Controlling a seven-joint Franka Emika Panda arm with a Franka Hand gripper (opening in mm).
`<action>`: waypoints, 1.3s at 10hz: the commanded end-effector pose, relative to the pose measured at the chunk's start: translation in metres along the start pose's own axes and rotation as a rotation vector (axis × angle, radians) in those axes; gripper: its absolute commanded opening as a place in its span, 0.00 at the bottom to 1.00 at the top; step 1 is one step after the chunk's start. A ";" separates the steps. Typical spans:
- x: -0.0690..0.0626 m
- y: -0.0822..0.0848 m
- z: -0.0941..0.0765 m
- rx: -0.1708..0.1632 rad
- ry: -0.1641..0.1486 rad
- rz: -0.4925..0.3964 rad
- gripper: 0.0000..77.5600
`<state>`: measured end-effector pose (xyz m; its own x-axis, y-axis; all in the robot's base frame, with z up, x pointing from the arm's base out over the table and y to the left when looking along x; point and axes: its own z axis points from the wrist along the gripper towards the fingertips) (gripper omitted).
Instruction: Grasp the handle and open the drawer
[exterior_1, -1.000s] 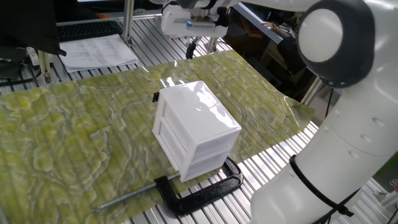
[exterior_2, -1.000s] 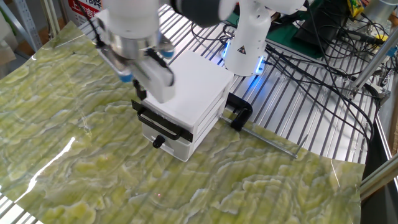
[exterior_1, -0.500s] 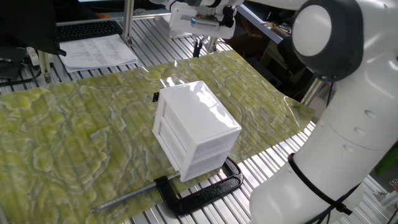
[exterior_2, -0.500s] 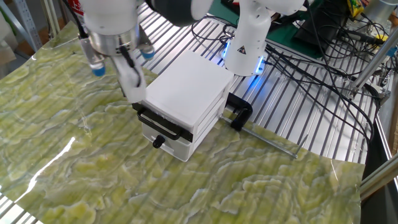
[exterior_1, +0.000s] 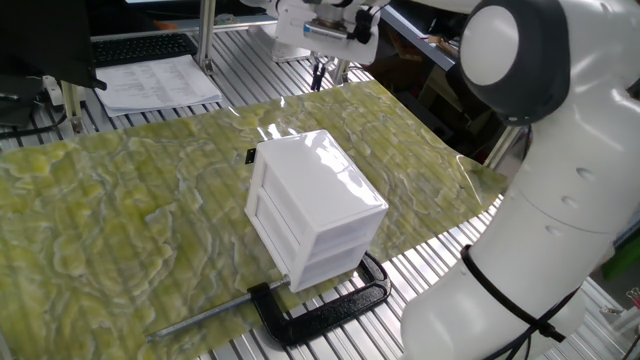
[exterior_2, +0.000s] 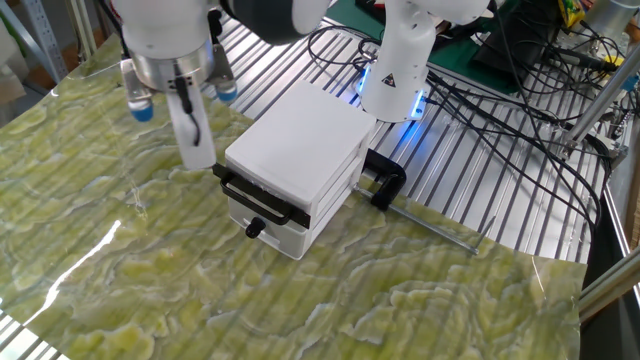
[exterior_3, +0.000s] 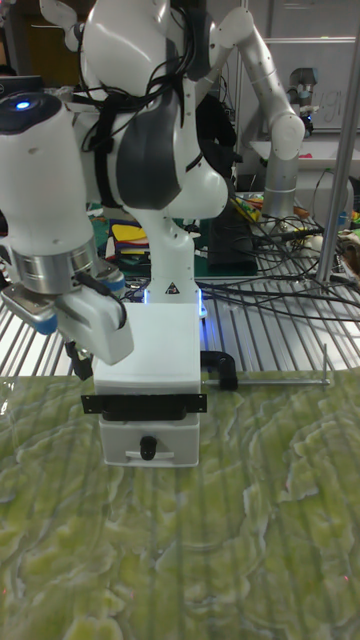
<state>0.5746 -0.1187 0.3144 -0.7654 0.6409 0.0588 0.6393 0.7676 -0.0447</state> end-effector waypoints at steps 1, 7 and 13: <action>-0.013 0.000 0.003 -0.040 0.090 0.385 0.00; -0.012 -0.010 0.012 -0.090 0.055 0.505 0.00; -0.004 -0.020 0.026 -0.106 0.059 0.603 0.00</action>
<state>0.5654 -0.1378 0.2898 -0.3047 0.9466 0.1055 0.9523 0.3046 0.0177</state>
